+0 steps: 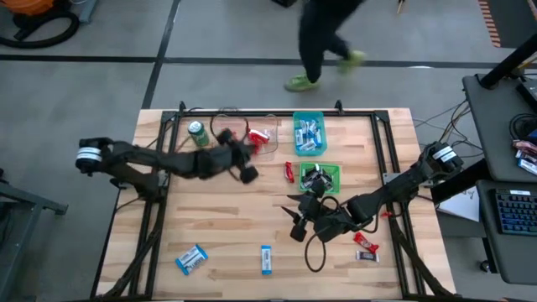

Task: Sort candy
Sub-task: Put the red chocolate bar into the transparent bin, then put the brown chocolate bar into the green bin

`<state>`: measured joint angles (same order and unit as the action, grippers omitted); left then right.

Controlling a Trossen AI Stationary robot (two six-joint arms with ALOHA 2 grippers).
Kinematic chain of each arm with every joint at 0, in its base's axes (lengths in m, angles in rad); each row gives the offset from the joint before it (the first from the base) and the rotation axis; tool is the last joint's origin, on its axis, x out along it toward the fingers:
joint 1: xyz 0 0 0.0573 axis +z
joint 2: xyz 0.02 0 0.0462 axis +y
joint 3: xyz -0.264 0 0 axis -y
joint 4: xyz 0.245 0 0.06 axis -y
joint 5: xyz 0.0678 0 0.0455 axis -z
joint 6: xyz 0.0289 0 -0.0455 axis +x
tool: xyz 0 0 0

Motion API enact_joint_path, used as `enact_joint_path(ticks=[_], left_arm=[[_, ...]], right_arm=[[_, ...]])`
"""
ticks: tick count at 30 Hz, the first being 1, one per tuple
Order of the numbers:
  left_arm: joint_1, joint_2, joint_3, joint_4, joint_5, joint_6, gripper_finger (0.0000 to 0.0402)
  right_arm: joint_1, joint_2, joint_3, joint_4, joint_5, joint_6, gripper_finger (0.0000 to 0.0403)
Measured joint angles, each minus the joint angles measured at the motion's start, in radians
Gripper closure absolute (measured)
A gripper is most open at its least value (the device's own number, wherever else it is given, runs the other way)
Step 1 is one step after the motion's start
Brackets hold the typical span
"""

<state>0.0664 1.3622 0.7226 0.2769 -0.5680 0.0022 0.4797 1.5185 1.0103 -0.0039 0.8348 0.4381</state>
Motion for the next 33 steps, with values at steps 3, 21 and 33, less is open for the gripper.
enact_joint_path(ticks=[3, 21, 33], left_arm=[[0.105, -0.007, 0.033, -0.138, 0.0, -0.046, 0.0401], [0.218, 0.081, 0.212, -0.62, 0.004, -0.224, 0.0353], [-0.031, 0.077, 0.212, -0.588, 0.034, -0.243, 0.0349]], right_arm=[[0.0, 0.004, 0.0, 0.001, 0.0, 0.001, 0.0225], [0.0, 0.008, 0.0, -0.023, -0.005, 0.033, 0.0225], [-0.026, -0.001, 0.0, -0.289, -0.191, 0.327, 0.0225]])
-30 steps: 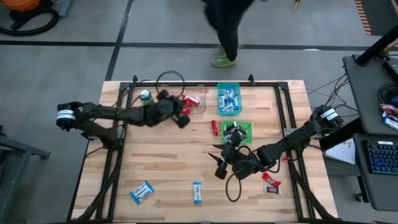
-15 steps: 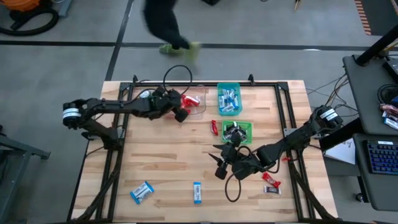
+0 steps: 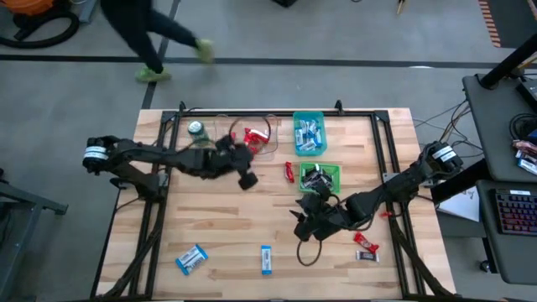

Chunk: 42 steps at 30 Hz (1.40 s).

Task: Sort candy
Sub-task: Put the brown chocolate bar into the green bin

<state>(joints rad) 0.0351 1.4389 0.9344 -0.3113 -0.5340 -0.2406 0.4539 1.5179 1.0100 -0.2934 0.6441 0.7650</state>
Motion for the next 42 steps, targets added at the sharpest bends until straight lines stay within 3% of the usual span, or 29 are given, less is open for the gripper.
enact_joint_path(ticks=[5, 10, 16, 21, 29, 35, 38, 42], left_arm=[[-0.14, 0.0, -0.007, 0.048, 0.0, 0.02, 0.0349], [-0.241, 0.008, -0.008, 0.086, 0.0, 0.032, 0.0349], [-0.293, 0.028, -0.009, 0.105, 0.0, 0.078, 0.0349], [-0.296, 0.059, -0.01, 0.164, -0.001, 0.123, 0.0349], [-0.296, 0.093, -0.01, 0.19, -0.001, 0.154, 0.0349], [-0.297, 0.092, -0.01, 0.199, -0.001, 0.155, 0.0349], [-0.303, 0.09, -0.01, 0.202, 0.001, 0.162, 0.0349], [-0.311, 0.09, -0.01, 0.2, 0.048, 0.164, 0.0349]], right_arm=[[-0.041, -0.009, 0.0, -0.245, -0.194, 0.187, 0.0225], [-0.063, -0.01, 0.0, -0.423, -0.445, 0.26, 0.0225], [-0.041, -0.01, 0.0, -0.53, -0.732, 0.364, 0.0225], [0.028, -0.01, 0.0, -0.643, -0.886, 0.45, 0.0225], [0.146, -0.01, 0.0, -0.795, -0.984, 0.582, 0.0225], [0.187, -0.01, -0.004, -0.797, -0.984, 0.593, 0.0225], [0.19, -0.01, -0.004, -0.795, -0.93, 0.58, 0.0225], [0.189, -0.01, -0.005, -0.786, -0.915, 0.572, 0.0225]])
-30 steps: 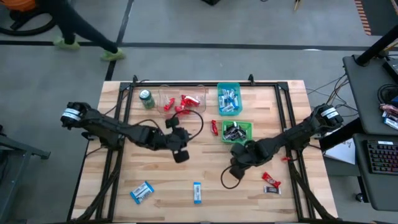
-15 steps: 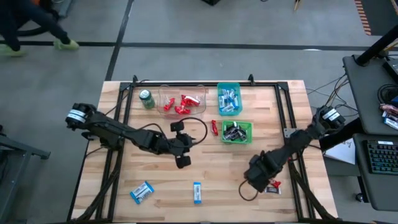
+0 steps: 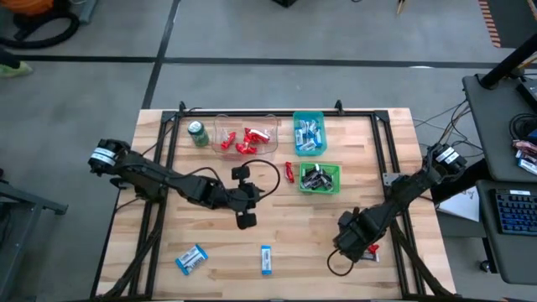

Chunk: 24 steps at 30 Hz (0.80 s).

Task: Sort candy
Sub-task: Put the brown chocolate bar into the green bin

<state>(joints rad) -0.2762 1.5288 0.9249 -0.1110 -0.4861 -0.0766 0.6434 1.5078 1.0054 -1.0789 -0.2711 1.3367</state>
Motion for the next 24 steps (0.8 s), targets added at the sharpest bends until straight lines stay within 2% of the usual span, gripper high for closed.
enact_joint_path(ticks=[4, 7, 9, 13, 20, 24], left_arm=[[-0.009, 0.0, 0.0, 0.001, 0.005, -0.008, 0.0349], [-0.009, 0.0, 0.0, 0.007, 0.005, -0.01, 0.0349], [-0.008, 0.0, 0.0, 0.016, 0.004, -0.01, 0.0349], [-0.009, 0.0, 0.0, 0.03, 0.004, 0.004, 0.0349], [-0.009, -0.002, -0.001, 0.078, 0.003, 0.052, 0.0349], [-0.009, -0.002, -0.001, 0.078, 0.004, 0.053, 0.0349]], right_arm=[[0.022, 0.0, 0.003, 0.052, -0.078, -0.098, 0.0225], [0.095, 0.003, 0.004, 0.194, -0.1, -0.144, 0.0226], [0.144, 0.016, 0.005, 0.248, -0.099, -0.116, 0.0231], [0.217, 0.068, 0.004, 0.244, -0.09, -0.027, 0.0246], [0.245, 0.127, 0.004, 0.204, 0.045, 0.019, 0.025], [0.239, 0.162, 0.004, 0.204, 0.095, -0.023, 0.025]])
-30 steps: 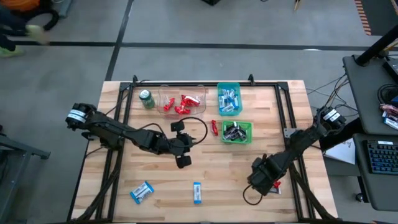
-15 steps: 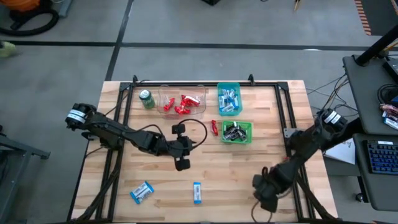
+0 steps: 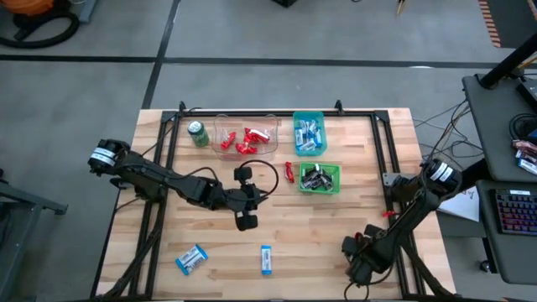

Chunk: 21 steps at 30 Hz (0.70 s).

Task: Sort candy
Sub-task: Put the brown chocolate bar into the green bin

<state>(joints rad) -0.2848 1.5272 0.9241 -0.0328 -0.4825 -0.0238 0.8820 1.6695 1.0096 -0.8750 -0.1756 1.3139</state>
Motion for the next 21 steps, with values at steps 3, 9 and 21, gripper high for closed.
enact_joint_path(ticks=[3, 9, 21], left_arm=[[0.0, 0.0, 0.0, 0.0, 0.0, 0.006, 0.0349], [0.0, 0.0, 0.0, 0.009, 0.0, 0.015, 0.0349], [-0.06, 0.002, -0.046, 0.133, 0.003, -0.056, 0.0349]], right_arm=[[-0.01, 0.037, 0.003, 0.02, -0.018, -0.051, 0.025], [-0.02, 0.059, 0.005, 0.029, -0.012, -0.096, 0.0292], [-0.062, -0.076, -0.001, 0.031, 0.124, -0.126, 0.0392]])
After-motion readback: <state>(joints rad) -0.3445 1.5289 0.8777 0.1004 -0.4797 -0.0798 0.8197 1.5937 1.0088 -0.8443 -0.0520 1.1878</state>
